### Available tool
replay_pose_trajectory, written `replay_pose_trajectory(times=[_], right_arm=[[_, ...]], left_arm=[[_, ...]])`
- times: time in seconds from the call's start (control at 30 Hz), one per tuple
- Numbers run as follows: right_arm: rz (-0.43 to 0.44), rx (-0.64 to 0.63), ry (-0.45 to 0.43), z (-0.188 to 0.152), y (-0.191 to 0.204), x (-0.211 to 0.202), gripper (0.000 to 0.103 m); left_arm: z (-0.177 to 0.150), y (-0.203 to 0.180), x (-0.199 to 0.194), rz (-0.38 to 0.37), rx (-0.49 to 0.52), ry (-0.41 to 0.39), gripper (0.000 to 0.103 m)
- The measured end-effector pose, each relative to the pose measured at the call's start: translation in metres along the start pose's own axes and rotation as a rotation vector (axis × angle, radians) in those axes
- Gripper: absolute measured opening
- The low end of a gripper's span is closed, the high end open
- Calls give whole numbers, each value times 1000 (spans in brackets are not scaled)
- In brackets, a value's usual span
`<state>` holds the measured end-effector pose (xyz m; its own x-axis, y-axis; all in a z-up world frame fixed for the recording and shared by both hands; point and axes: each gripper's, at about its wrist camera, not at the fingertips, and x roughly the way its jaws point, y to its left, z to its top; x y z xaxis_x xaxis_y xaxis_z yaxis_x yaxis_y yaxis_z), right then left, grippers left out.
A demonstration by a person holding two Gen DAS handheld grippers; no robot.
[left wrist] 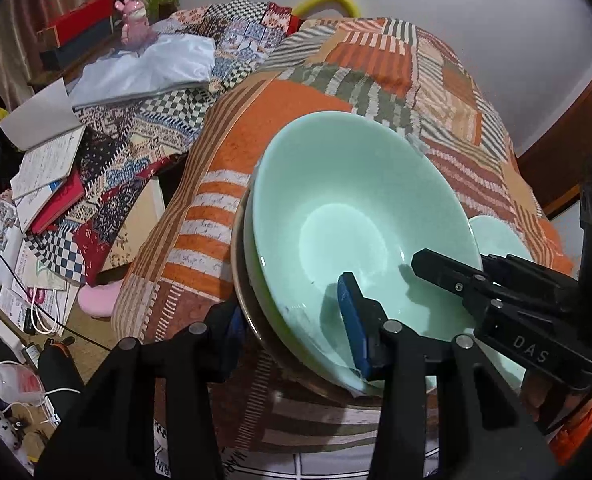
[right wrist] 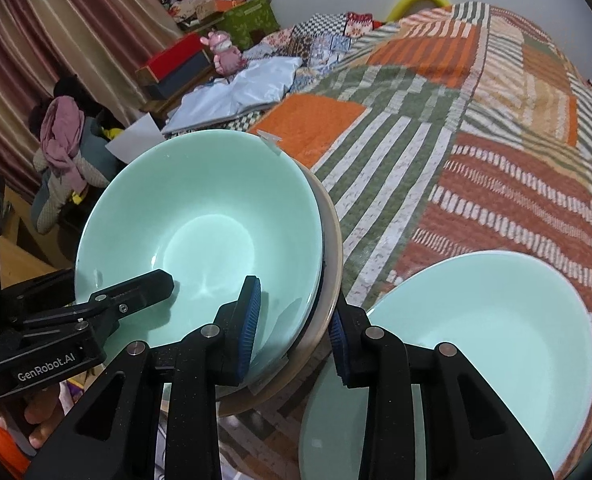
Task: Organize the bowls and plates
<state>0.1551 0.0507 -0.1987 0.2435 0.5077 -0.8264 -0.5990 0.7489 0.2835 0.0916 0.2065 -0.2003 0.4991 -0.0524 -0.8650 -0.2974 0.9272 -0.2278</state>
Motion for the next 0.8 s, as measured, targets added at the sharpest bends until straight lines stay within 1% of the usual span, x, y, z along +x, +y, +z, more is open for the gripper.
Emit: replay_pose_trajectory(times=[0.17, 0.37, 0.8], right_arm=[[-7, 11, -44, 1, -5, -19, 29], [-35, 20, -90, -2, -16, -43, 29], [-101, 80, -148, -21, -52, -84, 29]], left_arm=[[4, -16, -15, -9, 25, -35, 44], [6, -40, -24, -32, 63, -55, 44], [1, -101, -27, -97, 152, -60, 44]])
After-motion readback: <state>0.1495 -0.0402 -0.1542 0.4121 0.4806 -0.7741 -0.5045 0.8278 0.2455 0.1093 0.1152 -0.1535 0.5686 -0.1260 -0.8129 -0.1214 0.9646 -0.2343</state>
